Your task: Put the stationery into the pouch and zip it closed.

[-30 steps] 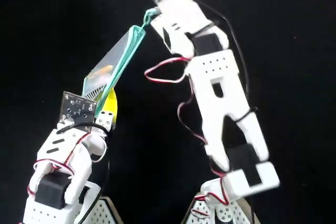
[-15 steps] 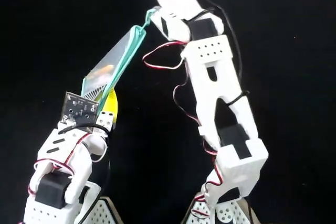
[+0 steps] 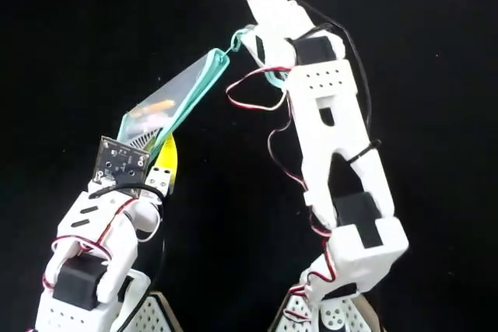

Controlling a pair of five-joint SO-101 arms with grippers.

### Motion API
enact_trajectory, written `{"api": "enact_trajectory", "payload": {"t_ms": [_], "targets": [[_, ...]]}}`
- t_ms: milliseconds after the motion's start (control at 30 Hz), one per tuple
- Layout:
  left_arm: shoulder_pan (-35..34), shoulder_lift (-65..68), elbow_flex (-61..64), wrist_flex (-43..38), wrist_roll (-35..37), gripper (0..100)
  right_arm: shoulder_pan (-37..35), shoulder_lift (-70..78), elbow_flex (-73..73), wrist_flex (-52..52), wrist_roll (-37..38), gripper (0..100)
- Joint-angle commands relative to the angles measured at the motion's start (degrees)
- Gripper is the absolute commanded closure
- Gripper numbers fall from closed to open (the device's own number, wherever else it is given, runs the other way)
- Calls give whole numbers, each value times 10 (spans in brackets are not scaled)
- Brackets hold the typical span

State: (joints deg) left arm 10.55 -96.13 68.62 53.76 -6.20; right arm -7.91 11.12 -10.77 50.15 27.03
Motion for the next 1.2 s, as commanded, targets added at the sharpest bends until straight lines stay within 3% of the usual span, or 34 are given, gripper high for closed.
{"api": "enact_trajectory", "payload": {"t_ms": [0, 233, 467, 800, 1067, 1167], "targets": [[-7, -22, -4, 19, -3, 970, 98, -43, 7, -35, -1, 986], [-7, -20, -4, 19, -3, 970, 92, -97, 89, -34, -13, 979], [-7, -18, 0, 18, -3, 970, 82, -227, 204, -31, -94, 747], [-6, -12, 12, 13, -4, 970, 12, -540, 450, -30, -127, 772], [-7, 123, 18, -52, -59, 970, 13, -808, 739, -50, -131, 779], [-7, 195, 1, -69, -60, 970, 16, -897, 829, -75, -142, 923]]}}
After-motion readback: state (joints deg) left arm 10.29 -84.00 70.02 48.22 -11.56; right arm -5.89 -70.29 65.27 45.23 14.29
